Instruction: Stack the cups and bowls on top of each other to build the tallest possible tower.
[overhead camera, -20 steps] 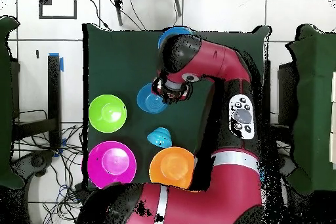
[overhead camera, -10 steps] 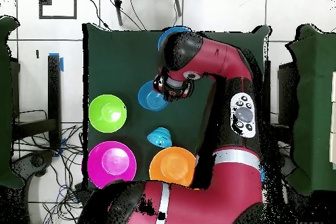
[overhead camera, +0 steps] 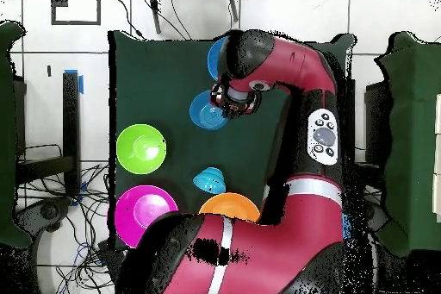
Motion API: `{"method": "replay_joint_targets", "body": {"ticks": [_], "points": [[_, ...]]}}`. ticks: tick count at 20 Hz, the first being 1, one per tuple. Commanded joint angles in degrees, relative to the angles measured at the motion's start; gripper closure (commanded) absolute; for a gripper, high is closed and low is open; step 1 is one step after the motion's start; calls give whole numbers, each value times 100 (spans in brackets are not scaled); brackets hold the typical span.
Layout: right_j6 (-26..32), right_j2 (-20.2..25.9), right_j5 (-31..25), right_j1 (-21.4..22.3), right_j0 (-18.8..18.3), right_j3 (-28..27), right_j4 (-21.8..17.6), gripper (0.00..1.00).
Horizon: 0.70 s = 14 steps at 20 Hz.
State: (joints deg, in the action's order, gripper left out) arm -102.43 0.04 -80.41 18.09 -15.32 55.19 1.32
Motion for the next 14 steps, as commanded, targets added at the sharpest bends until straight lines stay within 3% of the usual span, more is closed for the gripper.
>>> {"method": "replay_joint_targets", "body": {"ticks": [1,14], "points": [[-147,465,-618,-421,-16,-594,-89,100],[-43,531,-1994,-1556,32,-2856,-186,100]]}}
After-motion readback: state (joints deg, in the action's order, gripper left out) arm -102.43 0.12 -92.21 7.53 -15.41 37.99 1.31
